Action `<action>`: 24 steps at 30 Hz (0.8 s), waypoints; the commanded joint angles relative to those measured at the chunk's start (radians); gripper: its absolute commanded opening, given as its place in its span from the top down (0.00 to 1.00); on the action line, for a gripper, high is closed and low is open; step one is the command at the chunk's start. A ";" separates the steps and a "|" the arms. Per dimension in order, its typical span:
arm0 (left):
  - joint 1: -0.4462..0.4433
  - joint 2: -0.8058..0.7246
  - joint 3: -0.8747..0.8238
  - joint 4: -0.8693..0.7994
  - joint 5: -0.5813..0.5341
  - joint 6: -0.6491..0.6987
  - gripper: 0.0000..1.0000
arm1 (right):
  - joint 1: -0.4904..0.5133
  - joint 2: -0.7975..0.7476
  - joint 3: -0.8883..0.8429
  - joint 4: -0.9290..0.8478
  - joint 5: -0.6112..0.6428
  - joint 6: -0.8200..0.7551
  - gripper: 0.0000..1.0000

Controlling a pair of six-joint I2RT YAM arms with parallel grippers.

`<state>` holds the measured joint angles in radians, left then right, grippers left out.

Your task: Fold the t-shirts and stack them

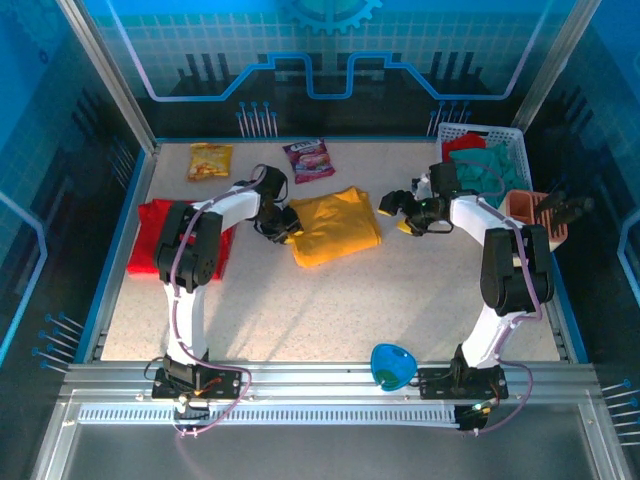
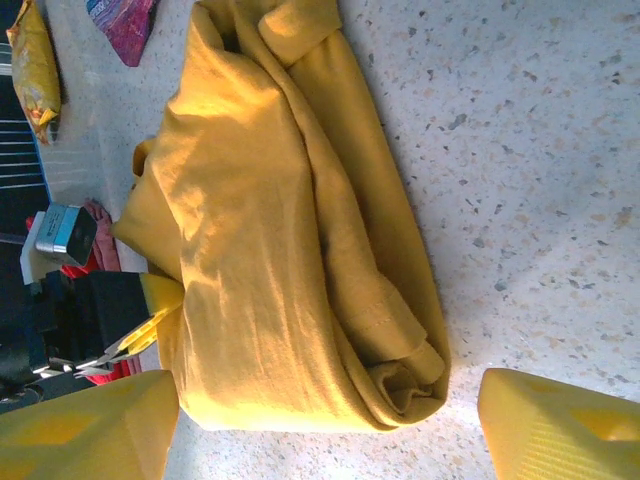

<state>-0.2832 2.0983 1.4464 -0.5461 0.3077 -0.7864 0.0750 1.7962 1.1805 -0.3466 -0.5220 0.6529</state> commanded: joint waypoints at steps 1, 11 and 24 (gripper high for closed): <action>-0.033 0.042 0.015 0.075 -0.013 0.038 0.90 | -0.019 -0.019 -0.023 -0.006 -0.029 -0.014 0.21; -0.032 -0.041 0.024 -0.122 -0.112 0.241 1.00 | -0.022 -0.025 -0.043 0.014 -0.046 -0.001 0.22; 0.036 -0.265 -0.076 -0.265 -0.284 0.464 1.00 | -0.023 -0.036 -0.040 0.005 -0.053 0.002 0.23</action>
<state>-0.2687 1.9007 1.3823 -0.7315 0.0807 -0.4133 0.0643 1.7924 1.1442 -0.3359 -0.5549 0.6537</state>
